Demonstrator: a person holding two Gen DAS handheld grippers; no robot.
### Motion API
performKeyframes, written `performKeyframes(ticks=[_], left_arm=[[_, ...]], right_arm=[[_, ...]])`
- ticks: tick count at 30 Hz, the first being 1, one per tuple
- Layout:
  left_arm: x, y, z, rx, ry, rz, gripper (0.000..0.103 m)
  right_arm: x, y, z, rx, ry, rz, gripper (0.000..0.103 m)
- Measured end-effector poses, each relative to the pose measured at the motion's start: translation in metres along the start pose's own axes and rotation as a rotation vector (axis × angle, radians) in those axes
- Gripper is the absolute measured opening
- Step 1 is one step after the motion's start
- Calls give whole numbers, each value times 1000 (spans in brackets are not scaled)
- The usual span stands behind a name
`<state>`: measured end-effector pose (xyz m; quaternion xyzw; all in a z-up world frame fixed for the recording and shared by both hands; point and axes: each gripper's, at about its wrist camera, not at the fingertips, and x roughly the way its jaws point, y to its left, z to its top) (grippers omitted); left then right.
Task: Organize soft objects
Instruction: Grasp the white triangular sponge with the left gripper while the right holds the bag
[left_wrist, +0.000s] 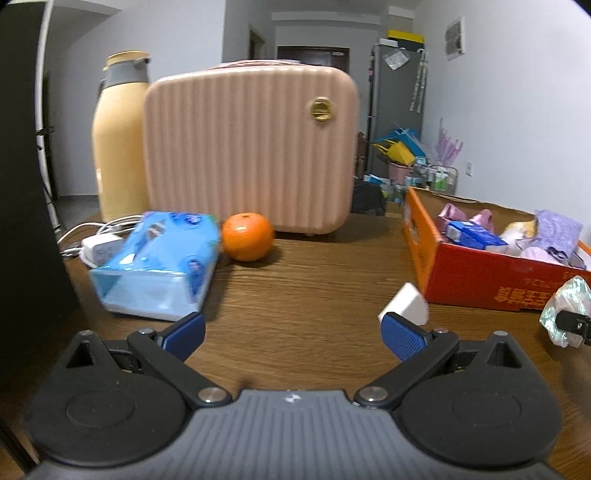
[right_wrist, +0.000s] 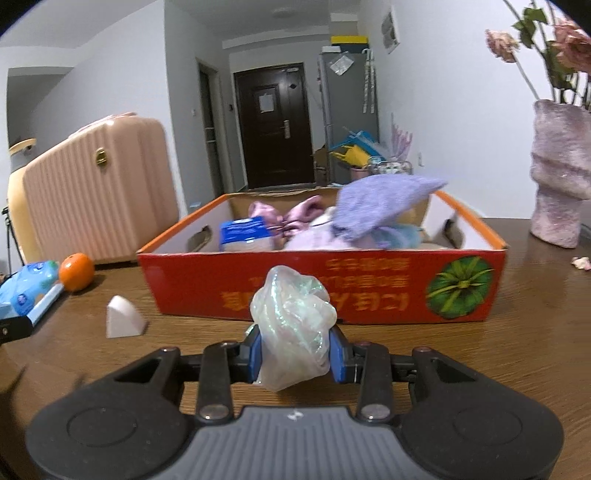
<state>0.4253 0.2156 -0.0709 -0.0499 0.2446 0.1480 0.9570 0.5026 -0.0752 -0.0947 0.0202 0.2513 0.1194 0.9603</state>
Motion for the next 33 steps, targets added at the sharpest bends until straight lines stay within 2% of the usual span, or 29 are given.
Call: performKeyframes(ticks=[5, 15, 24, 26, 29, 31, 32, 33], left_arm=[[7, -20, 1, 22, 9, -32, 103], [30, -57, 6, 55, 59, -100, 103], [66, -89, 14, 82, 126, -91, 102], [72, -93, 16, 89, 127, -86, 97], [78, -96, 19, 88, 125, -72, 80], [86, -99, 20, 90, 146, -66, 61], [90, -99, 21, 88, 163, -71, 56], [92, -98, 21, 82, 177, -80, 45]], right_arm=[[-8, -22, 1, -3, -32, -43, 35], [-12, -55, 6, -12, -57, -67, 35], [-7, -75, 11, -29, -69, -77, 35], [-5, -76, 12, -33, -67, -68, 35], [-4, -73, 11, -48, -65, -54, 35], [-3, -72, 11, -55, -62, -45, 35], [-3, -71, 10, -59, -60, -42, 35], [-2, -71, 10, -60, -59, -40, 35]])
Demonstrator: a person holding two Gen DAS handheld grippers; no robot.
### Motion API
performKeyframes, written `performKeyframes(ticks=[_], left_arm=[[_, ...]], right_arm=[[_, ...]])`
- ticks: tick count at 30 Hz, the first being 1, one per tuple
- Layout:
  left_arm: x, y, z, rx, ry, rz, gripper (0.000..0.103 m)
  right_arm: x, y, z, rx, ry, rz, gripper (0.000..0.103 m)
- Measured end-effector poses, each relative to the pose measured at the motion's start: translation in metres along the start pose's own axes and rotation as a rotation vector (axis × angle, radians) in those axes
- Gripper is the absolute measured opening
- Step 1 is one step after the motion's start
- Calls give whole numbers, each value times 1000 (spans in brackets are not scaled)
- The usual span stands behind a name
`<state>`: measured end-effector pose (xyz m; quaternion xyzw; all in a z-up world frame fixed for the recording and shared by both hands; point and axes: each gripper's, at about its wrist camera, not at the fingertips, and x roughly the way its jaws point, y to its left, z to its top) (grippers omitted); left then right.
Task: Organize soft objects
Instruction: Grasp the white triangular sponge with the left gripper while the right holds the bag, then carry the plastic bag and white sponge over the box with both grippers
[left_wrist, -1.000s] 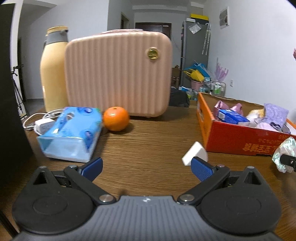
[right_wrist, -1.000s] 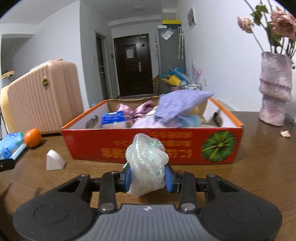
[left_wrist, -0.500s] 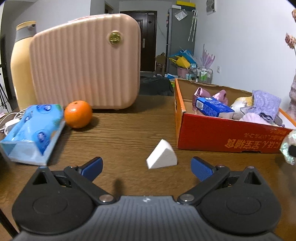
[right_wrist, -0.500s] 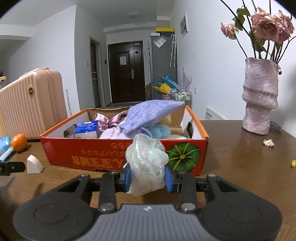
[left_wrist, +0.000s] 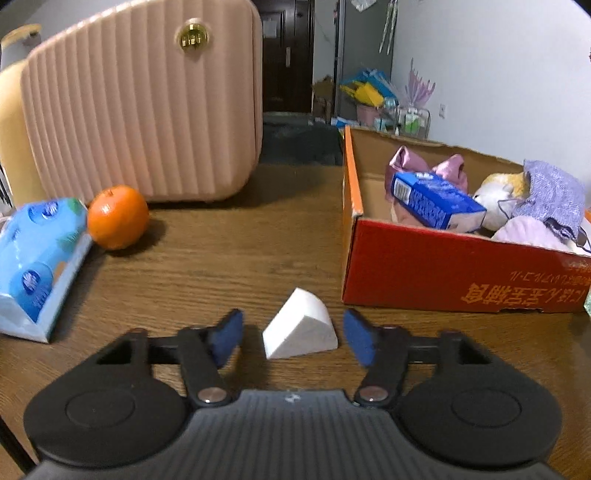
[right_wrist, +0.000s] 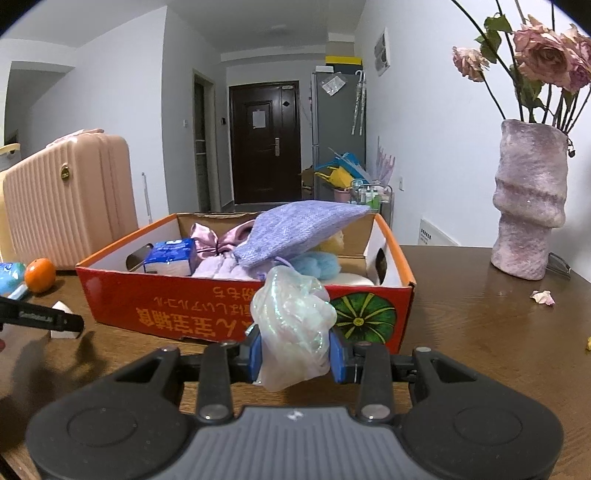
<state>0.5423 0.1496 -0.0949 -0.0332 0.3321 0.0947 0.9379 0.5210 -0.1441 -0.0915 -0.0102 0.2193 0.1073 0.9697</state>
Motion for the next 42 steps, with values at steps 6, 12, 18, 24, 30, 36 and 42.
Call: performKeyframes(ticks=[6, 12, 18, 24, 30, 36, 42], left_arm=[[1, 1, 0, -4, 12, -22, 33], [-3, 1, 0, 1, 3, -31, 33], [-19, 3, 1, 4, -62, -25, 33], [-51, 5, 12, -31, -183, -10, 34], [-64, -2, 20, -65, -219, -28, 34], [-75, -18, 26, -69, -276, -41, 34], [-71, -44, 33, -52, -332, -48, 34]], right_arm=[[0, 1, 0, -3, 1, 5, 35], [-1, 1, 0, -1, -1, 12, 35], [-7, 4, 2, -11, -37, 26, 35], [-14, 11, 7, -16, -93, 67, 35], [-12, 20, 17, -4, -148, 102, 35], [-5, 30, 28, -2, -201, 113, 35], [16, 39, 43, 12, -234, 100, 35]])
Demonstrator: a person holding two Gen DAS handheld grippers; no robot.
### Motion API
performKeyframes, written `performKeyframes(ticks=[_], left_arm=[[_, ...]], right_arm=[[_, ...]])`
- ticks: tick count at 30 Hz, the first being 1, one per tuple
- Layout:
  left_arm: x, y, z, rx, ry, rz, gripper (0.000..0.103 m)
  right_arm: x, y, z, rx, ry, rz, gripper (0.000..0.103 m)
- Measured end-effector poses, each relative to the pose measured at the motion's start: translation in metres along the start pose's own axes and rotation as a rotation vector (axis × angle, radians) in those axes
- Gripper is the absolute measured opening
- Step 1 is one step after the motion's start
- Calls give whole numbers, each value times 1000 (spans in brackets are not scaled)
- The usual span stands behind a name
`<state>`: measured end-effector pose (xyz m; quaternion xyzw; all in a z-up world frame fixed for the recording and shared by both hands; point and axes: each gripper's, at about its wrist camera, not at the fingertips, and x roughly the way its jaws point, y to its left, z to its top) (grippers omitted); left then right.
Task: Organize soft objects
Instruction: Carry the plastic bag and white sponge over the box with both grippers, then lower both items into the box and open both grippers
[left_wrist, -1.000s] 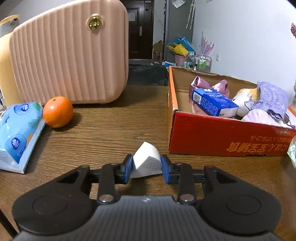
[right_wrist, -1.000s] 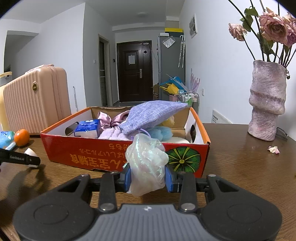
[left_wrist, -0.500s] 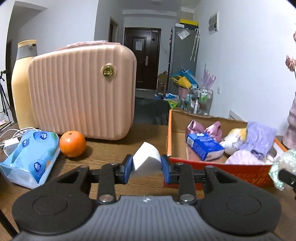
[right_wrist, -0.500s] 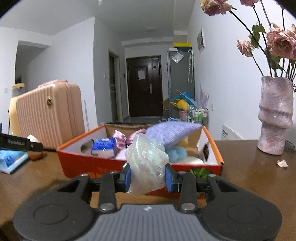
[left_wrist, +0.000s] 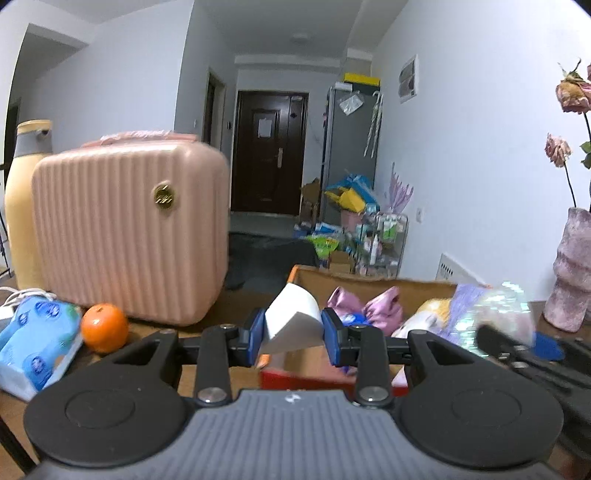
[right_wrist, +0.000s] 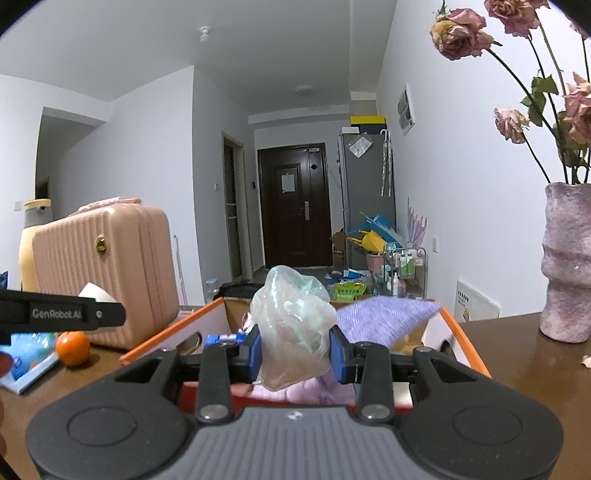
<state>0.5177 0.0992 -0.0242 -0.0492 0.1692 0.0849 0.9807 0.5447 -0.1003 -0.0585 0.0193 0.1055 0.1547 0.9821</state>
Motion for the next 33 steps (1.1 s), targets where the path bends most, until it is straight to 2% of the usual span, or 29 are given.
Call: performKeyframes(ticks=[5, 8, 18, 26, 29, 32, 33], left_arm=[[13, -25, 7, 4, -38, -4, 34], [27, -40, 7, 14, -54, 22, 34], [84, -49, 15, -88, 2, 51, 34], [109, -51, 15, -73, 13, 65, 34], [108, -51, 13, -60, 12, 60, 35], [106, -50, 13, -49, 4, 59, 42], [106, -49, 12, -46, 6, 58, 49]], right_arm=[[25, -2, 6, 5, -11, -28, 35], [40, -6, 8, 4, -6, -46, 35], [80, -19, 15, 25, 4, -93, 35], [91, -21, 11, 19, 28, -123, 36], [90, -19, 10, 8, 36, -119, 40], [89, -18, 9, -6, 47, -112, 46], [88, -19, 9, -10, 44, -108, 47]])
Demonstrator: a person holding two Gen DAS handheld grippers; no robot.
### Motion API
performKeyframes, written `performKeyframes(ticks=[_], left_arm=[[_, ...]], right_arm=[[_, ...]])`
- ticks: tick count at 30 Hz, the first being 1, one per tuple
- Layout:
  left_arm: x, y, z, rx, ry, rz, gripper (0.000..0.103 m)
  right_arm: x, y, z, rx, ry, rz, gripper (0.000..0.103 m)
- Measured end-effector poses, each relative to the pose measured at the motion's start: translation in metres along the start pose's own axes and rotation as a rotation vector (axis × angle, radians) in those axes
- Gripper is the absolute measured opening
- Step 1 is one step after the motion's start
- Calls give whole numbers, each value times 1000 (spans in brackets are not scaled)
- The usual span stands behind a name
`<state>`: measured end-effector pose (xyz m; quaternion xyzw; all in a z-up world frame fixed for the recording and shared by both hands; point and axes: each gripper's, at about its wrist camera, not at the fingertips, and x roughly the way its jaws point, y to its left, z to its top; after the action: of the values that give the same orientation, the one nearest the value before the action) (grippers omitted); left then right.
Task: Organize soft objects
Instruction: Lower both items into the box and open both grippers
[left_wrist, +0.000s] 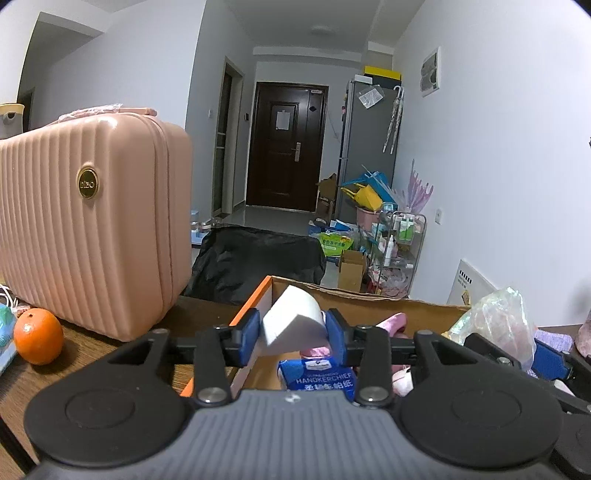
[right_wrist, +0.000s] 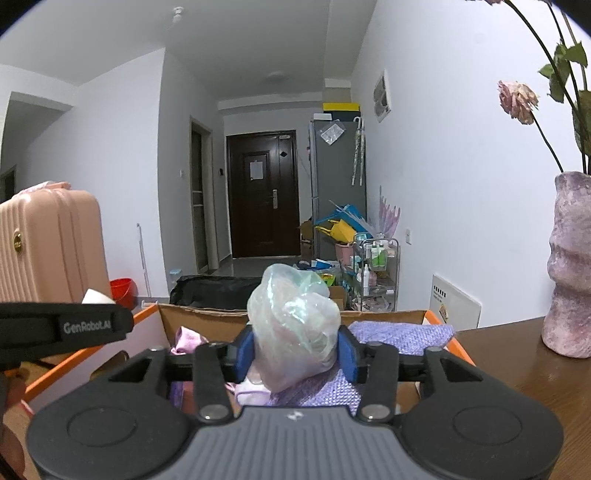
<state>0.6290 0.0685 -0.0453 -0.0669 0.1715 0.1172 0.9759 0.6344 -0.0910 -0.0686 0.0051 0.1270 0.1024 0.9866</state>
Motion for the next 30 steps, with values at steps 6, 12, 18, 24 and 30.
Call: performKeyframes(ticks=[6, 12, 18, 24, 30], left_arm=[[-13, 1, 0, 9, -46, 21, 98], [-32, 6, -1, 32, -118, 65, 103], [-36, 8, -2, 31, -115, 62, 103], [-48, 14, -3, 44, -122, 67, 103], [-71, 32, -7, 37, -121, 41, 103]], right_arm=[[-7, -5, 0, -3, -17, 0, 96], [-14, -12, -1, 18, -37, -1, 103], [-22, -13, -2, 12, -66, -22, 103], [-48, -13, -6, -4, -138, -62, 103], [-72, -22, -11, 0, -144, -65, 103]])
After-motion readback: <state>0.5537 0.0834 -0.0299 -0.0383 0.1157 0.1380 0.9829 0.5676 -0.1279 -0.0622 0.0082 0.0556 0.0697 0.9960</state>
